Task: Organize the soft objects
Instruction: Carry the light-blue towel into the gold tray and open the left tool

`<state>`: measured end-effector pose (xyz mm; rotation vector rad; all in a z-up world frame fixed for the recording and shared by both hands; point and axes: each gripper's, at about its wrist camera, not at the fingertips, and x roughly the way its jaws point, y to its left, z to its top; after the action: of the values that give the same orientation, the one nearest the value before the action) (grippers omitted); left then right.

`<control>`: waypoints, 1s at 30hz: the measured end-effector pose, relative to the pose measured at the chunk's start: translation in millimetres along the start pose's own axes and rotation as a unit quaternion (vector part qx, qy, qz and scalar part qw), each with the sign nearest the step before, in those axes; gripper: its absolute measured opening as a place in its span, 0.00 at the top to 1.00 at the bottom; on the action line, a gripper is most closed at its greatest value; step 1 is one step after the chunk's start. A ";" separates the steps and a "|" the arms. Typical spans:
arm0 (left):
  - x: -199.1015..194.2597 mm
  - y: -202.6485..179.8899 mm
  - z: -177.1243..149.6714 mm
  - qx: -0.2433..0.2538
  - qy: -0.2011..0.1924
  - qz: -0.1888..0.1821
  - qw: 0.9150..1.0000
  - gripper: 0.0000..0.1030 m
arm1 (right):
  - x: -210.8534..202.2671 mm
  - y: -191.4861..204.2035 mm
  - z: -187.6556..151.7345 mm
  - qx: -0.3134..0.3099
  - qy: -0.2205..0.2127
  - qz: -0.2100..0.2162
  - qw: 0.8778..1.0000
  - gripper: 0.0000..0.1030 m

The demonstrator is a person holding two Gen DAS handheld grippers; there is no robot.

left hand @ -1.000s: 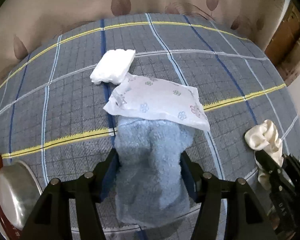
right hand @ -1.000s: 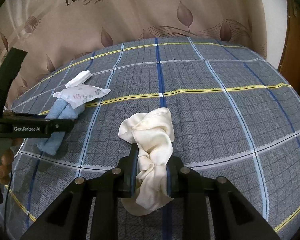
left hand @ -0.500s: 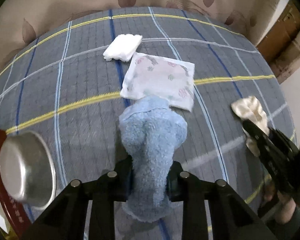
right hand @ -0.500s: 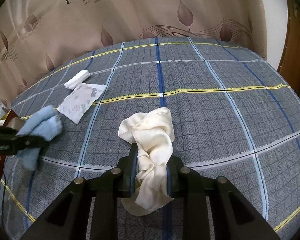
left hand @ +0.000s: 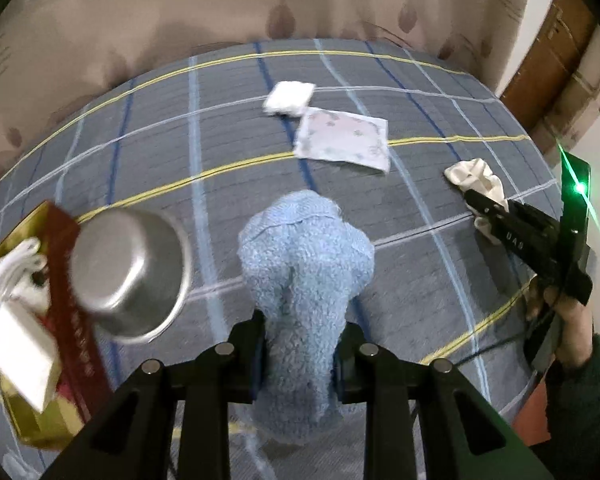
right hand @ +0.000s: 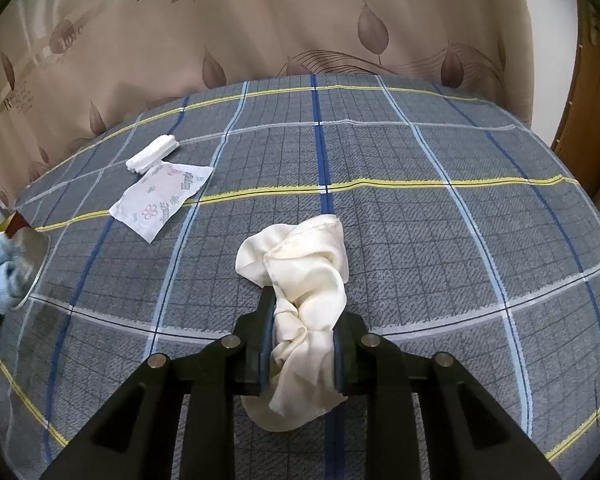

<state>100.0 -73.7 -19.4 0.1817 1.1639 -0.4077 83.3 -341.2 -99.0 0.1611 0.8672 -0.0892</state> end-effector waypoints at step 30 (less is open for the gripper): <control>-124.3 166.9 -83.7 -0.145 -0.060 0.140 0.978 0.76 | 0.8 3.2 0.9 -0.011 0.002 -0.013 1.000 0.78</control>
<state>54.5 134.6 50.2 0.0644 1.0477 0.0026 84.9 -338.2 -98.7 0.1298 0.8740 -0.1045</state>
